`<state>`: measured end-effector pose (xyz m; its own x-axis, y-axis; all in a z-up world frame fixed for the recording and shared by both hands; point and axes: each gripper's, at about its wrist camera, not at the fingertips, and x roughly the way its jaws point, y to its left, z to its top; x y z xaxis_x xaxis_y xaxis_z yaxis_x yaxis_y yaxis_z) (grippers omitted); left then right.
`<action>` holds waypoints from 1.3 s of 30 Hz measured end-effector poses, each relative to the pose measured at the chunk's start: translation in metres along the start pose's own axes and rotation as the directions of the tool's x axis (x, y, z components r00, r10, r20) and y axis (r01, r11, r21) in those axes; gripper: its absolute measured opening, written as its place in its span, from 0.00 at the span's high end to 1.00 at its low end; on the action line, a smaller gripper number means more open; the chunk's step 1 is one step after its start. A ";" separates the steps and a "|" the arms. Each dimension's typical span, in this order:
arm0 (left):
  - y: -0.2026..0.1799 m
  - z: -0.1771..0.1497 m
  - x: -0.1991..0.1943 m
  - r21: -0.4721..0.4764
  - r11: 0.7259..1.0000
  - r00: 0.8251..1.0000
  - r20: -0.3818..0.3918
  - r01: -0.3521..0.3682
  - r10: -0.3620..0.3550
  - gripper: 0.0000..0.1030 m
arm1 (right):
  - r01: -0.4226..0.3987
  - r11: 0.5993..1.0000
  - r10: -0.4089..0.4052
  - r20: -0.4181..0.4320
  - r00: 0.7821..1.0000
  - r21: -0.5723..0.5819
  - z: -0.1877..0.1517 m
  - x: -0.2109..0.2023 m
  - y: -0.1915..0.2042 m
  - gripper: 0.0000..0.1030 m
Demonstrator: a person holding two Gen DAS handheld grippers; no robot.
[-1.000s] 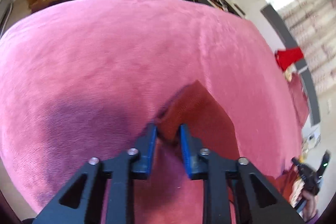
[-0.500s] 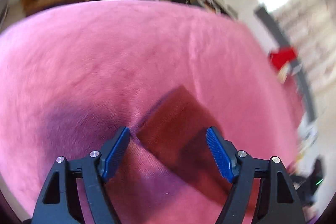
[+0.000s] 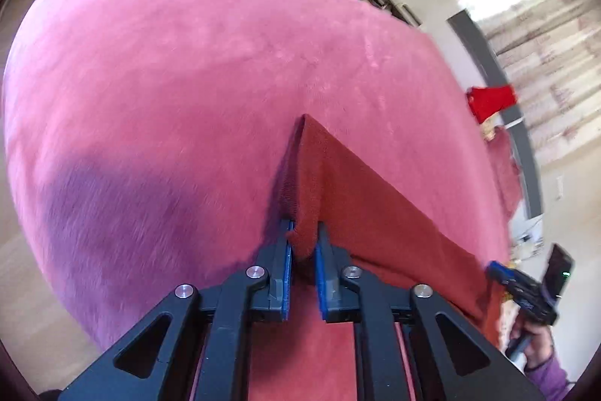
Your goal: Fold clothes
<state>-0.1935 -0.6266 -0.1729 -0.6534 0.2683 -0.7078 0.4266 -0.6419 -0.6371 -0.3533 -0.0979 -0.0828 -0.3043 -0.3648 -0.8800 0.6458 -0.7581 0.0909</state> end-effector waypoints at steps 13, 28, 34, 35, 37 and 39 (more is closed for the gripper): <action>-0.009 0.085 0.009 -0.023 0.997 0.997 0.006 -0.076 0.076 0.32 | -0.011 1.000 0.010 -0.076 0.997 -0.006 0.017 0.019 -0.004 0.79; -0.100 0.027 0.074 0.568 0.794 0.959 -0.032 -0.215 0.282 0.02 | 0.017 0.932 -0.130 -0.292 0.948 -0.363 0.015 0.051 0.035 0.75; -0.101 0.049 0.075 0.468 0.849 0.960 -0.003 -0.245 0.279 0.38 | 0.050 0.898 -0.184 -0.270 0.945 -0.437 0.008 0.058 0.049 0.77; -0.103 0.050 0.074 0.494 0.821 0.947 0.021 -0.288 0.320 0.55 | 0.075 0.883 -0.210 -0.248 0.946 -0.462 0.005 0.058 0.057 0.89; -0.102 0.059 0.067 0.491 0.833 0.958 0.009 -0.254 0.286 0.73 | 0.126 0.864 -0.252 -0.202 0.947 -0.488 0.000 0.055 0.071 0.97; -0.106 0.065 0.063 0.486 0.838 0.963 0.031 -0.248 0.268 0.85 | 0.176 0.871 -0.272 -0.151 0.950 -0.459 0.001 0.051 0.073 0.97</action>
